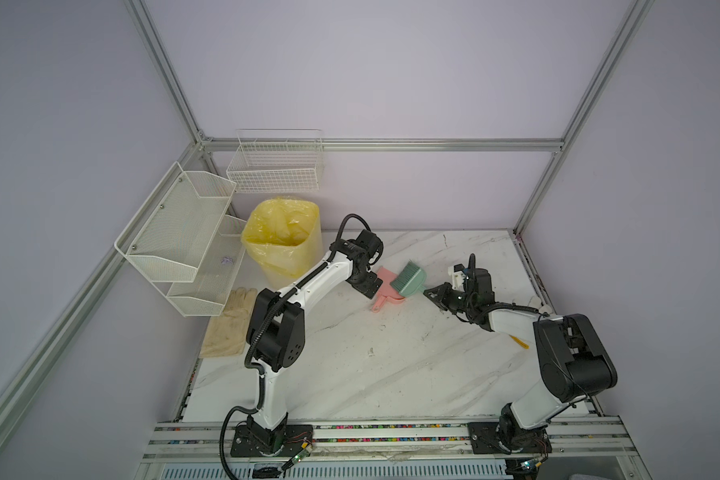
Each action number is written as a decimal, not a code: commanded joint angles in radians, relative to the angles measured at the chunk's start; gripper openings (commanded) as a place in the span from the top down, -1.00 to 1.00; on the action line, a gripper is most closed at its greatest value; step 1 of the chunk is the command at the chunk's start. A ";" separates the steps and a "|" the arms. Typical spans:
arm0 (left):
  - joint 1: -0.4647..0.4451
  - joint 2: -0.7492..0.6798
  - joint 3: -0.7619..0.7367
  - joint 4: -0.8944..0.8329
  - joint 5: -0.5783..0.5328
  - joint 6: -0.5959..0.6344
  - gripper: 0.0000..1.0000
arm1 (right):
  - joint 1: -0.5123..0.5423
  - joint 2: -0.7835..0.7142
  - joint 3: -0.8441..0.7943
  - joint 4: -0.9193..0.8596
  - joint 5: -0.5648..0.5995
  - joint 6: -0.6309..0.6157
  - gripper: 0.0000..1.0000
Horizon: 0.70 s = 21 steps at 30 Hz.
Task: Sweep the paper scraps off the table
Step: 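Release the dustpan with the left gripper while the right lays the brush on it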
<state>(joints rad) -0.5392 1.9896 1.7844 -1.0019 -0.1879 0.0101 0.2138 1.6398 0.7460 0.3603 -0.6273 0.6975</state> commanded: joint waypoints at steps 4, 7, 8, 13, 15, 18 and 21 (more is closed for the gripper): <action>-0.005 -0.129 -0.133 0.023 -0.061 -0.130 -1.00 | -0.002 0.053 0.028 0.015 -0.013 -0.002 0.36; -0.004 -0.178 -0.191 0.040 -0.032 -0.165 -0.99 | -0.002 0.061 0.033 0.009 -0.003 -0.009 0.13; -0.005 -0.192 -0.206 0.043 -0.028 -0.174 -0.99 | -0.002 0.064 0.037 0.005 -0.002 -0.012 0.11; -0.004 -0.270 -0.292 0.067 -0.037 -0.214 -0.99 | -0.003 0.062 0.062 -0.013 0.000 -0.025 -0.07; -0.004 -0.300 -0.325 0.079 -0.049 -0.219 -1.00 | -0.002 0.055 0.078 -0.046 0.012 -0.043 -0.12; -0.002 -0.346 -0.378 0.100 -0.078 -0.219 -0.99 | -0.003 0.019 0.108 -0.161 0.102 -0.094 -0.35; 0.005 -0.383 -0.421 0.114 -0.141 -0.282 -0.99 | -0.003 -0.009 0.124 -0.226 0.163 -0.121 -0.53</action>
<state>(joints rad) -0.5388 1.6592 1.4189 -0.9325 -0.2600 -0.1970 0.2138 1.6772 0.8433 0.2314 -0.5446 0.6262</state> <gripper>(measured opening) 0.997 0.753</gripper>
